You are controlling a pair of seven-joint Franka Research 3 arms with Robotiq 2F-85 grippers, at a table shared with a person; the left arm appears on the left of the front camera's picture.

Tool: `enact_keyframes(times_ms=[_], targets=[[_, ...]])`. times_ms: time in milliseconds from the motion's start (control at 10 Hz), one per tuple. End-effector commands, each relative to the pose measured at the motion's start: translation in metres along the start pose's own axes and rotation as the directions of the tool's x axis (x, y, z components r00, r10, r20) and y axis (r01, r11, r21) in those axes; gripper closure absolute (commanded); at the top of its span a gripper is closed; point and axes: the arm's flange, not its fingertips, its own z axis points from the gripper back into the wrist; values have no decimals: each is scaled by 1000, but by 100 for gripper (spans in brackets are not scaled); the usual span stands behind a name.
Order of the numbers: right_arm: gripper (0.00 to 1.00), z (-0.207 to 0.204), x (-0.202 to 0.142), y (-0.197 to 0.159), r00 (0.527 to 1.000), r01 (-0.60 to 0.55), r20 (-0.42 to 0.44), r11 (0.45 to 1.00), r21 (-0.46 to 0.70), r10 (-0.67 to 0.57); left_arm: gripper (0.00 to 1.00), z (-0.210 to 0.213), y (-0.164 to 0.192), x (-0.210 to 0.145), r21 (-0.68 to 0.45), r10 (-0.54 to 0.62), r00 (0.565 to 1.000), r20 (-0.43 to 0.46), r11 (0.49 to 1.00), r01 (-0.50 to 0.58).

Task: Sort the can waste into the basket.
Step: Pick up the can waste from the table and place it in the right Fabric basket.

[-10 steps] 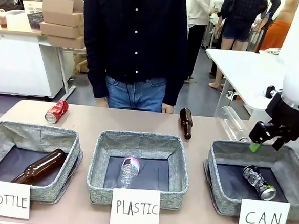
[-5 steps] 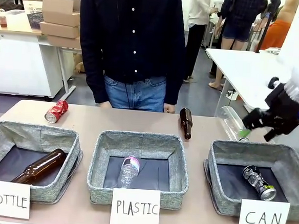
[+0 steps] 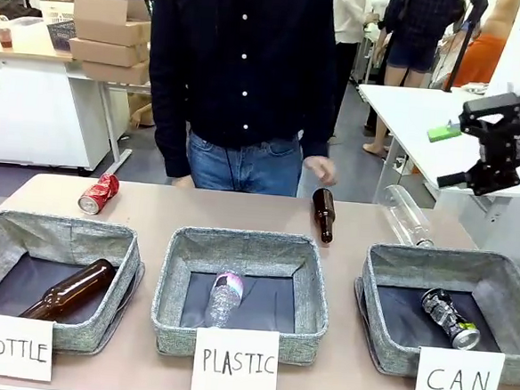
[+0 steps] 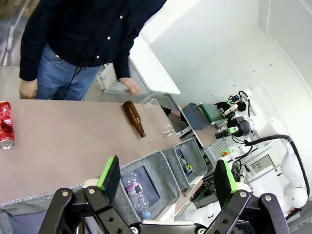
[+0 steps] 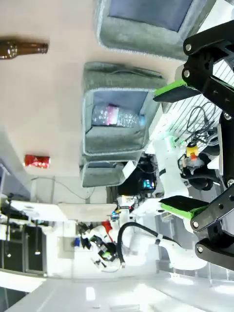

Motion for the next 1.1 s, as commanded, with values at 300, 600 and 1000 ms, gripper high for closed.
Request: enact_keyframes(times_ms=[300,600,1000], targets=[[0,-10,-4,5,997,-82,-17,985,-155,80,0,-2,0,1,-19,-18,1000,17,1000,18],[0,-10,-4,5,997,-82,-17,985,-155,80,0,-2,0,1,-19,-18,1000,17,1000,18],[0,-10,-4,5,997,-82,-17,985,-155,80,0,-2,0,1,-19,-18,1000,17,1000,18]])
